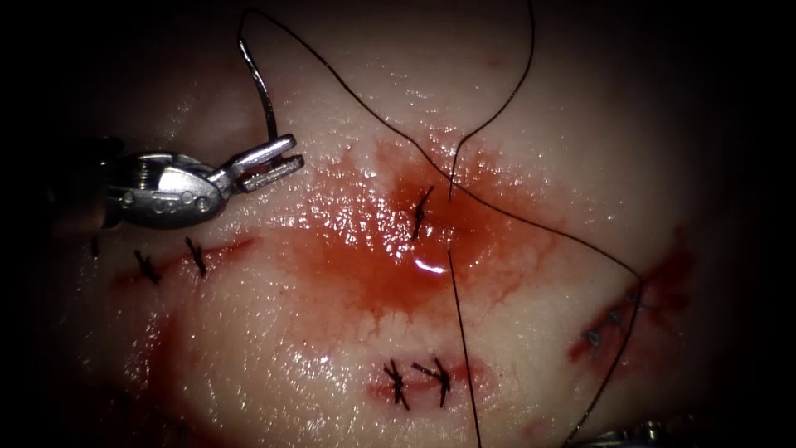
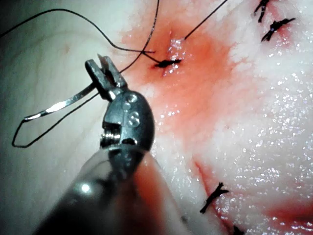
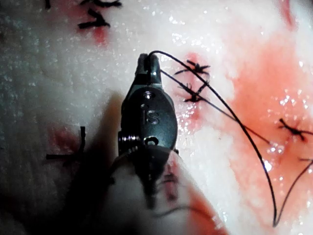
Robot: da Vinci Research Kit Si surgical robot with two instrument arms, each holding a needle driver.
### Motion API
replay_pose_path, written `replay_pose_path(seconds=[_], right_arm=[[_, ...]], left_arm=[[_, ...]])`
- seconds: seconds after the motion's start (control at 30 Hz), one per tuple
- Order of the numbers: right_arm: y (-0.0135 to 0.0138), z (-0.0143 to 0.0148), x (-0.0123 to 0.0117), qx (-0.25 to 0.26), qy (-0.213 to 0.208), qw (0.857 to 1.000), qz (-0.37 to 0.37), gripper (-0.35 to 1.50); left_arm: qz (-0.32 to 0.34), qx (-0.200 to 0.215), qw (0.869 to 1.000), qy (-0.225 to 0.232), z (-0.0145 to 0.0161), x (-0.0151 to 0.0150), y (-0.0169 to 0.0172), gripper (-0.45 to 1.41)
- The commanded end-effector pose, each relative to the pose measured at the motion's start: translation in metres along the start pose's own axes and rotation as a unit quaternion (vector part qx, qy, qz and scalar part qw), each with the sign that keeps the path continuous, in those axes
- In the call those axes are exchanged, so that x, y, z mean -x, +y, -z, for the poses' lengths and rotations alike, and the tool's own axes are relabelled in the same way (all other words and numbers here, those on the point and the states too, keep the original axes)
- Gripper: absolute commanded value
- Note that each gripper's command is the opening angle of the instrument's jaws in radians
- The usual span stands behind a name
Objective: Wound Closure
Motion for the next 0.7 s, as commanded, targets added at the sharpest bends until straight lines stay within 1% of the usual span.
replay_pose_path(seconds=[0.03, 0.13, 0.17, 0.2, 0.23, 0.27, 0.3, 0.33, 0.37, 0.4, 0.43, 0.47, 0.5, 0.57, 0.6, 0.67, 0.7], right_arm=[[-0.0008, -0.001, 0.0004, -0.004, 0.002, 1.0, 0.001, -0.35], [-0.0012, -0.0012, 0.0004, -0.014, 0.007, 1.0, 0.009, -0.35], [-0.0007, -0.0013, 0.0005, -0.006, 0.024, 1.0, 0.007, 0.29], [0.0004, -0.0011, 0.0006, 0.007, 0.043, 0.999, 0.003, 1.16], [0.001, -0.0009, 0.0006, 0.015, 0.049, 0.999, 0.0, 1.28], [0.0018, -0.0005, 0.0008, 0.03, 0.053, 0.998, -0.004, 1.35], [0.0018, -0.0005, 0.0008, 0.03, 0.053, 0.998, -0.004, 1.35], [0.0029, 0.0001, 0.0012, 0.058, 0.047, 0.997, -0.012, 1.43], [0.0029, 0.0001, 0.0012, 0.058, 0.047, 0.997, -0.012, 1.43], [0.0034, 0.0004, 0.0014, 0.069, 0.04, 0.997, -0.017, 1.48], [0.0044, 0.0012, 0.0019, 0.084, 0.03, 0.996, -0.025, 1.48], [0.0047, 0.0017, 0.0022, 0.093, 0.026, 0.995, -0.025, 1.48], [0.0053, 0.0029, 0.0026, 0.116, 0.019, 0.993, -0.024, 1.48], [0.0054, 0.0033, 0.0027, 0.123, 0.015, 0.992, -0.024, 1.48], [0.0056, 0.0045, 0.0032, 0.132, 0.008, 0.991, -0.028, 1.48], [0.0057, 0.0058, 0.0036, 0.145, -0.001, 0.989, -0.034, 1.48], [0.0055, 0.007, 0.004, 0.144, -0.013, 0.989, -0.037, 1.48]], left_arm=[[0.0, 0.001, 1.0, 0.002, -0.0009, 0.0005, 0.0001, -0.45], [-0.002, 0.01, 1.0, 0.005, -0.0016, 0.0006, 0.0001, -0.45], [-0.005, 0.014, 1.0, 0.008, -0.0019, 0.0004, 0.0001, -0.45], [-0.005, 0.016, 1.0, 0.015, -0.002, 0.0001, 0.0002, -0.45], [-0.01, 0.017, 1.0, 0.021, -0.0019, -0.0001, 0.0001, -0.45], [-0.012, 0.019, 0.999, 0.025, -0.0019, -0.0004, 0.0, -0.45], [-0.012, 0.019, 0.999, 0.025, -0.0019, -0.0004, 0.0, -0.45], [-0.019, 0.021, 0.999, 0.032, -0.0019, -0.0009, -0.0004, -0.45], [-0.019, 0.021, 0.999, 0.032, -0.0019, -0.0009, -0.0004, -0.45], [-0.023, 0.023, 0.999, 0.036, -0.0018, -0.0013, -0.0008, -0.45], [-0.028, 0.025, 0.998, 0.043, -0.0018, -0.002, -0.0015, -0.45], [-0.032, 0.026, 0.998, 0.046, -0.0018, -0.0024, -0.0018, -0.45], [-0.039, 0.028, 0.997, 0.053, -0.0018, -0.0033, -0.0026, -0.45], [-0.043, 0.029, 0.997, 0.056, -0.0018, -0.0036, -0.003, -0.45], [-0.049, 0.03, 0.996, 0.063, -0.0017, -0.0042, -0.0036, -0.45], [-0.055, 0.031, 0.996, 0.07, -0.0015, -0.0045, -0.004, -0.45], [-0.054, 0.029, 0.995, 0.076, -0.0014, -0.0046, -0.0043, -0.45]])
